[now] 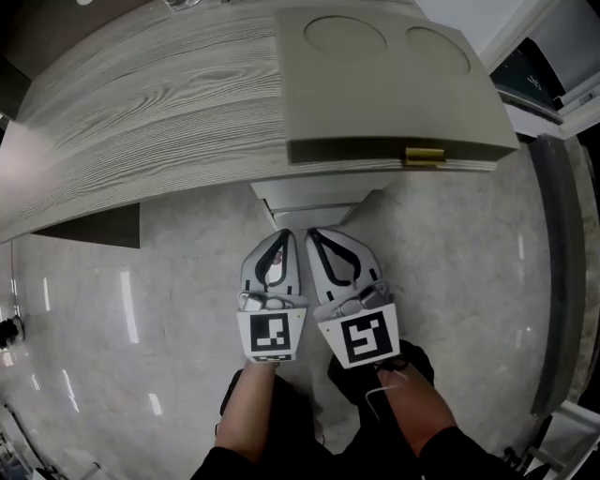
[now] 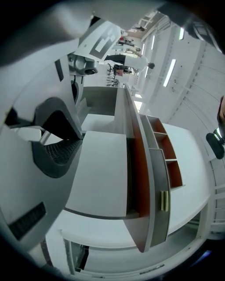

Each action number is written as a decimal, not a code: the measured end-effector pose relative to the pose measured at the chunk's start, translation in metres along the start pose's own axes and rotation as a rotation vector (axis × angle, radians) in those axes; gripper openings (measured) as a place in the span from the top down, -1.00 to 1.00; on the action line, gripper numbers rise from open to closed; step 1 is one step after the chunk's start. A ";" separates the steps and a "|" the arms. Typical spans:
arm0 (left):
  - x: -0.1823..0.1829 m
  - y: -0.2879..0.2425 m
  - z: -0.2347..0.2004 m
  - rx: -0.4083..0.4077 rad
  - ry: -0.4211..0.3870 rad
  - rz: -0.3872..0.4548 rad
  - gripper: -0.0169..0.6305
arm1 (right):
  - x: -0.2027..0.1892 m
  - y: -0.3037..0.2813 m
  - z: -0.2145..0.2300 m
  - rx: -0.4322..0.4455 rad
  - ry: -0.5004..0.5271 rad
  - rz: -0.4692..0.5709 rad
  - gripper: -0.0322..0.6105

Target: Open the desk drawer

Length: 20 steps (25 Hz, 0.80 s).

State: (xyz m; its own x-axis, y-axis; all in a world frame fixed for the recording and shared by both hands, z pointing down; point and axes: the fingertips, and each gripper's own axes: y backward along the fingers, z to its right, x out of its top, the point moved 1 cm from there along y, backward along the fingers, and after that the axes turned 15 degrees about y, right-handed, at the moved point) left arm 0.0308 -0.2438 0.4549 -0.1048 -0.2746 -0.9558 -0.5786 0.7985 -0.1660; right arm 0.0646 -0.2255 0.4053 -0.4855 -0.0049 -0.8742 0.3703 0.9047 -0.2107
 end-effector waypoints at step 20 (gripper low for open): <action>-0.093 -0.018 -0.021 -0.094 0.348 0.072 0.93 | -0.008 -0.001 0.005 -0.108 0.013 0.051 0.88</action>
State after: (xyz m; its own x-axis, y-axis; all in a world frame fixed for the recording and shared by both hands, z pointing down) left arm 0.0346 -0.2441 0.5515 -0.4073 -0.3985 -0.8218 -0.6302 0.7739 -0.0629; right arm 0.0721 -0.2283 0.4099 -0.4790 0.0472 -0.8765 0.3074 0.9443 -0.1172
